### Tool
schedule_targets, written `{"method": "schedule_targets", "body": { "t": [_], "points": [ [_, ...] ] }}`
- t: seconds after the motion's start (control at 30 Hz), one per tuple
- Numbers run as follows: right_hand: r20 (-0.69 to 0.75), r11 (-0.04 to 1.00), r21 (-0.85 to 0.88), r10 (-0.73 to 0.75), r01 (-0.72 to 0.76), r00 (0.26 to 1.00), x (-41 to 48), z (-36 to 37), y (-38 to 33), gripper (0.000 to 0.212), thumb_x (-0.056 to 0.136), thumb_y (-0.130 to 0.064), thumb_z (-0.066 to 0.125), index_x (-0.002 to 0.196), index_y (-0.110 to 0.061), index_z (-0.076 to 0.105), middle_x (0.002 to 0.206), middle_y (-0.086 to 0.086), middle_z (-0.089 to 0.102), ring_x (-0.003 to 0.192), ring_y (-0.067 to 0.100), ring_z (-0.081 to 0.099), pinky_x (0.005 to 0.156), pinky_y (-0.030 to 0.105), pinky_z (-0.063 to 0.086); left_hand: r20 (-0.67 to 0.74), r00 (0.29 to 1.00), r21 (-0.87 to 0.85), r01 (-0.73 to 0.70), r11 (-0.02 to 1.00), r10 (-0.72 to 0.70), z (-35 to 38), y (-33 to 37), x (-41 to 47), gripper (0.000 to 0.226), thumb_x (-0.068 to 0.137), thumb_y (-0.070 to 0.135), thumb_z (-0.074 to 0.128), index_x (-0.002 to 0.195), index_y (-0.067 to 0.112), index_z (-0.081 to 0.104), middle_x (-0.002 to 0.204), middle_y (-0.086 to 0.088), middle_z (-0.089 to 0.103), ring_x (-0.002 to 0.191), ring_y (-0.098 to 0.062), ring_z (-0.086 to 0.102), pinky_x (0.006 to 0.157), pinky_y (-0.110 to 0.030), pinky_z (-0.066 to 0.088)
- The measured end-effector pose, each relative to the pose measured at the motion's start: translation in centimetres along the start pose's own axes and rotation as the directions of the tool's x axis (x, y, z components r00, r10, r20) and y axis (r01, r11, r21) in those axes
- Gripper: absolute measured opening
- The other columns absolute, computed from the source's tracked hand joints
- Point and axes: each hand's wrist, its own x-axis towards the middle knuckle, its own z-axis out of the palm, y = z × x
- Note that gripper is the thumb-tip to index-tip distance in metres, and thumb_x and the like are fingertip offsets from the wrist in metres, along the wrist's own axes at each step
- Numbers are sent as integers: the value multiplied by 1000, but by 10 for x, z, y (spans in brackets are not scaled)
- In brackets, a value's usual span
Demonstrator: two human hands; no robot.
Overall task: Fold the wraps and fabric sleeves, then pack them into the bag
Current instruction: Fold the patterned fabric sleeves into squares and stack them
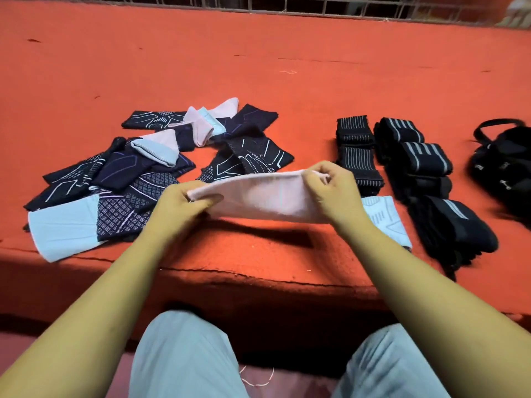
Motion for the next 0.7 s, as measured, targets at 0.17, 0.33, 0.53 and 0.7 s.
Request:
{"method": "schedule_targets", "body": {
  "t": [0.17, 0.33, 0.53, 0.7],
  "points": [
    [-55, 931, 40, 364, -363, 930, -5, -8, 29, 26, 81, -17, 76, 67, -15, 53, 62, -2, 48, 58, 11, 42, 54, 26, 34, 118, 952, -354, 306, 884, -282, 18, 14, 2, 7, 91, 8, 65, 93, 6, 71, 79, -3, 76, 66, -12, 69, 62, -25, 54],
    [-72, 792, -493, 374, -359, 925, -24, 6, 51, 42, 77, -8, 72, 113, -6, 51, 109, 15, 59, 101, 33, 57, 84, 34, 44, 115, 903, 238, 381, 894, -415, 35, -19, -5, 17, 88, 19, 73, 72, 14, 71, 64, 5, 69, 52, -4, 58, 51, -19, 44],
    [351, 817, -523, -53, 242, 935, -54, 34, 48, 48, 83, -23, 61, 128, -8, 55, 130, 13, 53, 122, 33, 49, 106, 43, 40, 53, 892, 253, 424, 870, -450, 35, -11, -3, 19, 78, 28, 72, 73, 11, 64, 66, -1, 61, 60, -19, 53, 58, -28, 39],
    [503, 798, -487, -76, 355, 861, -79, 47, 67, 48, 95, -37, 54, 138, -17, 54, 153, 6, 41, 145, 21, 32, 120, 31, 11, 100, 928, -81, 368, 926, -360, 34, 0, -16, 13, 89, 28, 64, 84, 17, 68, 82, 0, 68, 76, -16, 59, 71, -30, 45]
  ]
}}
